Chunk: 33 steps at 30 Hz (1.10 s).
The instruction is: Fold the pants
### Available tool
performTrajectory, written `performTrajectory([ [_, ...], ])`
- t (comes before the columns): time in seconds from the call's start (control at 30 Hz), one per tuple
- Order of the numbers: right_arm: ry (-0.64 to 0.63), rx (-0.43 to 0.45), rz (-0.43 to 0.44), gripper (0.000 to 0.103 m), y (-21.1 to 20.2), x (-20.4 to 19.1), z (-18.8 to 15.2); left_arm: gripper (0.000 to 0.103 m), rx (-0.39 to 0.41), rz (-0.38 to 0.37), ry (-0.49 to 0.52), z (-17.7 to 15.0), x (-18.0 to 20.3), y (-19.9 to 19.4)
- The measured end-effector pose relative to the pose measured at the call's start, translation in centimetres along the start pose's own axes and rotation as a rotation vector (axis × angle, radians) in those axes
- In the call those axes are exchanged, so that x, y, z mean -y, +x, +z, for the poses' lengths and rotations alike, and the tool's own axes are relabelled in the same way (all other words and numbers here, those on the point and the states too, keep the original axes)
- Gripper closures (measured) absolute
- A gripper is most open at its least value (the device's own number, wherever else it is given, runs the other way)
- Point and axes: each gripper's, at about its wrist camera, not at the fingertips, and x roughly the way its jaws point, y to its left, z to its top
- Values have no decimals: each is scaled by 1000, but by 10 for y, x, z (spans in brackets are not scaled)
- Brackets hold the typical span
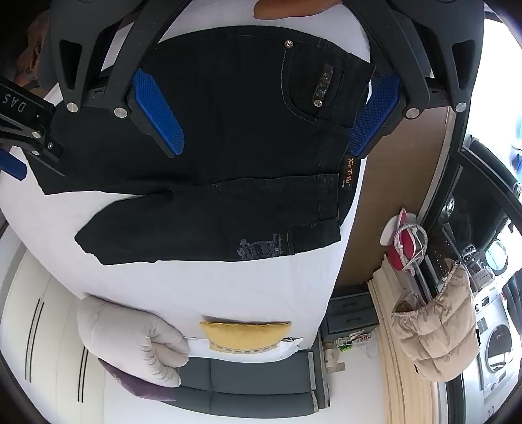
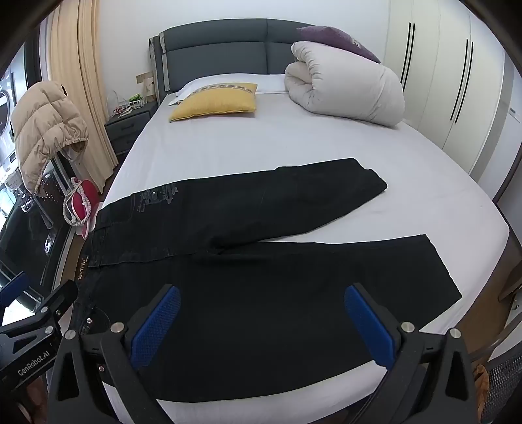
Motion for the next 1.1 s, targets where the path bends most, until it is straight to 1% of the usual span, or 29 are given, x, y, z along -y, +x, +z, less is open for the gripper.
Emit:
performTrajectory([
  [0.1,-1,-3,-1,0,-1,0,1,0,-13,-11,-9,0,-1,1],
  [0.23,2,-8,4,0,-2,0,3,0,-9,-8,-10,-2,-3,-3],
  [0.27,2,-8,4,0,3,-2,-2,0,-9,-7,-13,2,-5,-1],
  [0.5,-2,-5,-1,0,7,-5,-14,0,-12,1,-9,-6,-8,2],
  [0.57,-6,-16,0,0,4,-3,-6,0,-10,1,-9,-6,-9,2],
  [1.1,-7,-18,0,0,4,-4,-6,0,-13,9,-12,-7,-9,7],
])
